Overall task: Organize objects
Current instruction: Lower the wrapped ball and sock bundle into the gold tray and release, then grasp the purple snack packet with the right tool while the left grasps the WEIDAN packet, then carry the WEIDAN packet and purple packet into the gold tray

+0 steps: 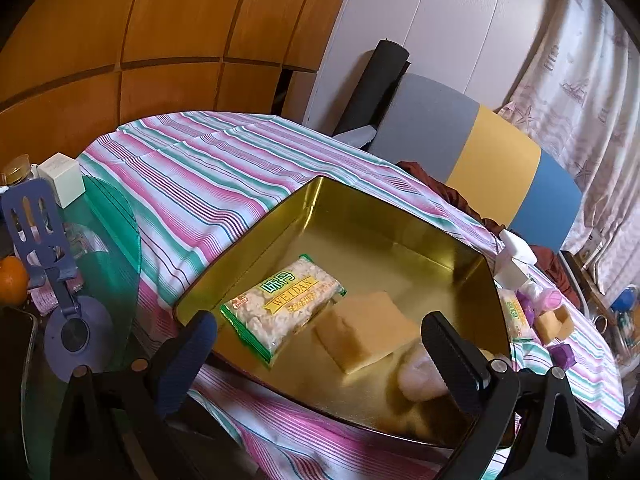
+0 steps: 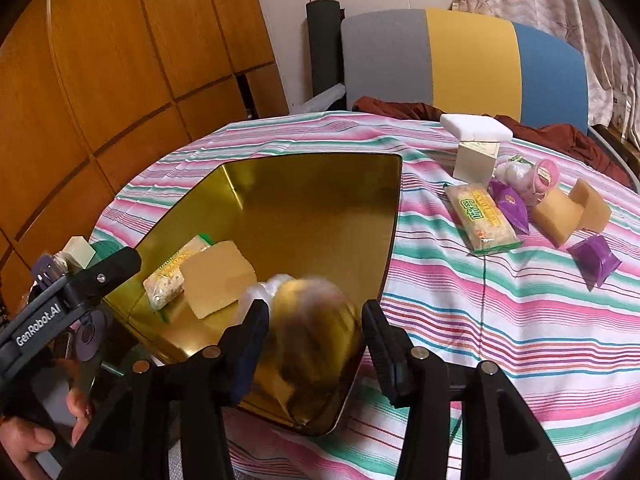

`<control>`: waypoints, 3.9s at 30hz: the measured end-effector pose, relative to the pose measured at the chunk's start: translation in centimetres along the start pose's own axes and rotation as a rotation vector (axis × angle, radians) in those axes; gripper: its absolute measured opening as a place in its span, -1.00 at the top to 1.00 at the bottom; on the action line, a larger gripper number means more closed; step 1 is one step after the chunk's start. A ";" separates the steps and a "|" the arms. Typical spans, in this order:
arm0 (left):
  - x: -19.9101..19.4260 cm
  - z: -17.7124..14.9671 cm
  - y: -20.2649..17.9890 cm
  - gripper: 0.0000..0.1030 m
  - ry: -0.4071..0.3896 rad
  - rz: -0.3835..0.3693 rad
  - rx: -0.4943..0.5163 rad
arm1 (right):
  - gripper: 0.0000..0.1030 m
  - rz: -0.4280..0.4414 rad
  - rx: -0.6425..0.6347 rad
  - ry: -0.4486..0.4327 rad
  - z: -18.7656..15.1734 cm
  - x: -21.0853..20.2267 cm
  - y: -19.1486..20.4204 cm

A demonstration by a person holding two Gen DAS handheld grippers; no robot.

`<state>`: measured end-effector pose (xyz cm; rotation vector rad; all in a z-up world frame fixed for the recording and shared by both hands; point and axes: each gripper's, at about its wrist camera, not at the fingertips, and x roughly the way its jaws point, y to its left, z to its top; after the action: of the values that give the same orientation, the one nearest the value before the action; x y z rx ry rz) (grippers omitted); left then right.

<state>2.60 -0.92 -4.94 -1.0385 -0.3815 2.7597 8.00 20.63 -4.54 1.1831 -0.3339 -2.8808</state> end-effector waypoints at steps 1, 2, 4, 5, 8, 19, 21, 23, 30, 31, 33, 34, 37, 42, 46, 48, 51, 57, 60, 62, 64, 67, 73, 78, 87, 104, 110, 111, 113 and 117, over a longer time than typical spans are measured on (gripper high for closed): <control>0.0 0.0 -0.1 -1.00 0.003 -0.001 0.000 | 0.03 0.001 0.002 -0.005 0.0 -0.2 0.0; 0.0 -0.1 -0.1 -1.00 0.005 -0.003 0.001 | 0.03 0.000 0.006 -0.013 0.0 -0.4 -0.2; 0.1 -0.2 -0.3 -1.00 0.009 -0.003 0.007 | 0.03 -0.006 0.014 -0.025 0.0 -0.7 -0.5; 0.1 -0.3 -0.4 -1.00 0.012 -0.004 0.012 | 0.03 -0.010 0.021 -0.031 0.1 -0.9 -0.7; 0.0 -0.6 -0.8 -1.00 0.016 -0.014 0.028 | 0.03 -0.025 0.052 -0.043 0.1 -1.2 -2.0; -0.6 -1.9 -4.5 -1.00 0.038 -0.106 0.149 | 0.03 -0.138 0.149 -0.031 -0.6 -2.0 -8.1; -0.7 -2.1 -5.3 -1.00 0.045 -0.122 0.167 | 0.03 -0.160 0.153 -0.029 -0.9 -2.0 -9.3; -1.0 -2.3 -6.4 -1.00 0.053 -0.157 0.188 | 0.03 -0.195 0.162 -0.034 -1.2 -2.1 -11.3; -1.8 -3.4 -10.9 -1.00 0.064 -0.254 0.314 | 0.02 -0.319 0.220 -0.055 -0.7 -3.0 -18.9; -1.7 -3.5 -11.4 -1.00 0.069 -0.260 0.323 | 0.01 -0.336 0.217 -0.051 -0.4 -3.0 -19.9; -1.7 -3.9 -12.5 -1.00 0.088 -0.280 0.343 | -0.03 -0.356 0.207 -0.043 0.1 -2.9 -21.4; -1.7 -4.1 -13.0 -1.00 0.097 -0.291 0.353 | -0.07 -0.371 0.200 -0.046 0.6 -2.9 -22.3; -1.6 -4.5 -15.1 -1.00 0.118 -0.317 0.394 | -0.30 -0.371 0.176 -0.072 1.8 -2.6 -24.7; -0.8 -4.4 -18.5 -1.00 0.175 -0.344 0.412 | -0.37 -0.348 0.114 -0.050 3.0 -0.4 -27.1; 0.3 -4.3 -20.3 -1.00 0.226 -0.334 0.388 | -0.36 -0.262 0.184 -0.027 2.6 0.6 -28.4; 1.0 -4.5 -21.3 -1.00 0.238 -0.328 0.392 | -0.28 -0.261 0.183 -0.016 2.4 1.0 -28.4; 1.8 -4.8 -22.8 -1.00 0.260 -0.330 0.403 | 0.05 -0.278 0.192 -0.003 2.2 1.4 -28.5; 3.9 -5.3 -26.1 -1.00 0.267 -0.315 0.431 | 0.06 -0.299 0.187 -0.010 1.8 1.2 -28.3; 5.7 -5.2 -27.3 -1.00 0.284 -0.275 0.418 | 0.06 -0.303 0.197 -0.022 1.3 1.0 -28.0; 7.2 -5.0 -28.1 -1.00 0.304 -0.244 0.393 | 0.06 -0.301 0.194 -0.035 1.0 0.8 -27.8; 8.7 -4.9 -28.8 -1.00 0.310 -0.210 0.385 | 0.07 -0.298 0.197 -0.039 1.1 0.8 -27.8; 11.2 -4.9 -30.1 -0.96 0.307 -0.131 0.413 | 0.07 -0.295 0.203 -0.047 1.1 0.8 -27.9; 14.7 -4.7 -31.0 -0.77 0.326 -0.105 0.408 | 0.07 -0.292 0.220 -0.063 0.9 0.6 -28.2; 17.1 -4.9 -30.9 -0.59 0.344 -0.071 0.396 | 0.07 -0.289 0.222 -0.069 0.8 0.5 -28.2; 17.5 -5.5 -30.7 -0.33 0.251 -0.061 0.427 | 0.06 -0.284 0.225 -0.075 0.8 0.5 -28.4; 13.7 -6.8 -28.1 0.07 0.242 -0.175 0.400 | 0.07 -0.311 0.207 -0.075 0.7 0.7 -28.2; 11.6 -6.8 -26.6 0.06 0.240 -0.237 0.378 | 0.07 -0.333 0.190 -0.069 0.8 0.8 -27.8; 11.2 -6.7 -26.4 0.06 0.241 -0.249 0.375 | 0.07 -0.335 0.188 -0.068 0.8 0.8 -27.8; 10.5 -6.6 -26.2 0.07 0.236 -0.268 0.368 | 0.07 -0.337 0.186 -0.066 0.8 0.9 -27.8; 8.7 -5.9 -26.0 0.07 0.211 -0.306 0.365 | 0.07 -0.343 0.181 -0.064 0.9 0.9 -27.7</control>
<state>1.82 27.06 -6.95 -1.0589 -0.0020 2.3064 8.75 47.80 -10.11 1.2908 -0.4410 -3.2479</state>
